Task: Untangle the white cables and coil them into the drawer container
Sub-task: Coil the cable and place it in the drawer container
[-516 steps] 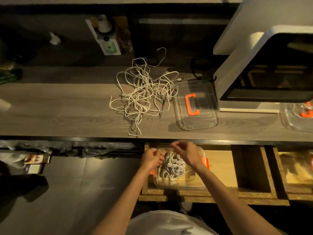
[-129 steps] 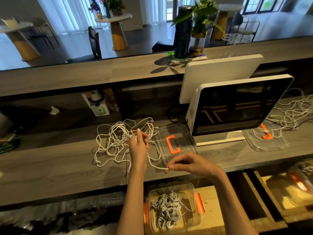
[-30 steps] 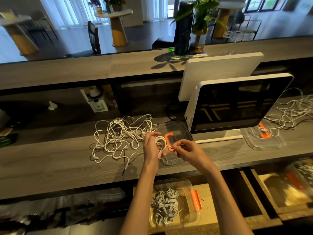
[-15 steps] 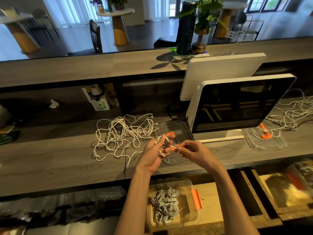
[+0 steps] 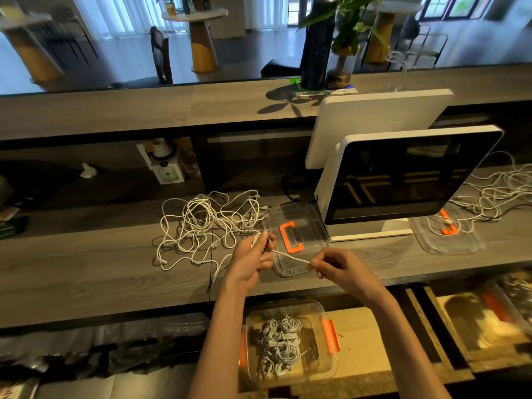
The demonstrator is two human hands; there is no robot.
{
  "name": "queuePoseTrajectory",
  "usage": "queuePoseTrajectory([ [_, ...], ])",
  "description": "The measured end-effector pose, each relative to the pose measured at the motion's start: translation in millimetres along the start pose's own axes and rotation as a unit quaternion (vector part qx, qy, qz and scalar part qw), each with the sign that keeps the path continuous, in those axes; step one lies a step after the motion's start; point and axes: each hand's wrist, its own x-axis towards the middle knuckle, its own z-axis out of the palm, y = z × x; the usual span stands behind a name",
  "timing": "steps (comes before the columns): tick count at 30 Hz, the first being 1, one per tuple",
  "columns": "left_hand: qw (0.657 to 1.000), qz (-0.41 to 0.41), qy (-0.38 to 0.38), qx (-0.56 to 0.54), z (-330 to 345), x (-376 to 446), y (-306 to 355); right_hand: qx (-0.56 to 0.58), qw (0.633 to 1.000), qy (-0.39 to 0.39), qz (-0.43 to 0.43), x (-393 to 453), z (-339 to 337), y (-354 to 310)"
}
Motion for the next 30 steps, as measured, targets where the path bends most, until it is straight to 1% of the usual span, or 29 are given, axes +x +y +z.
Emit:
queuePoseTrajectory([
  [2,0.998,0.024,0.024,0.055,2.2,1.8,-1.0,-0.011,0.999,-0.015,-0.030,-4.6,-0.6,-4.6],
  [4,0.989,0.048,0.043,0.135,7.2,3.2,-3.8,-0.012,0.997,-0.036,-0.060,-6.4,-1.2,-12.8],
  [6,0.969,0.066,0.048,0.233,11.4,4.9,-8.1,-0.009,0.996,-0.059,-0.073,-4.9,-4.3,-21.2],
  [8,0.942,0.085,0.046,0.322,15.1,5.7,-11.5,-0.015,0.992,-0.084,-0.088,-1.7,-8.7,-30.6],
  [10,0.925,0.092,0.039,0.368,19.6,5.9,-11.7,-0.034,0.989,-0.105,-0.101,1.6,-14.0,-40.2],
  [11,0.924,0.085,0.028,0.371,23.0,5.1,-10.7,-0.049,0.987,-0.110,-0.105,4.0,-16.9,-43.6],
  [13,0.938,0.042,0.003,0.344,30.4,2.0,-8.1,-0.082,0.984,-0.106,-0.115,11.0,-22.9,-48.4],
  [16,0.963,-0.018,-0.044,0.265,38.2,0.1,-7.8,-0.120,0.982,-0.070,-0.125,26.2,-28.1,-52.0],
  [19,0.973,-0.024,-0.078,0.217,41.3,0.7,-11.7,-0.115,0.985,-0.026,-0.126,40.3,-23.9,-50.1],
  [21,0.974,-0.019,-0.094,0.204,43.9,-1.9,-9.6,-0.095,0.988,0.014,-0.124,45.6,-18.2,-47.0],
  [23,0.980,-0.026,-0.103,0.166,44.3,-3.6,-7.5,-0.062,0.991,0.057,-0.106,47.2,-14.9,-42.1],
  [26,0.992,-0.027,-0.079,0.096,42.0,-2.7,-6.4,-0.032,0.993,0.085,-0.072,45.8,-10.5,-31.4],
  [30,0.997,0.008,-0.004,0.083,40.9,0.6,-9.9,0.040,0.996,0.075,-0.039,40.8,-2.1,-19.5],
])
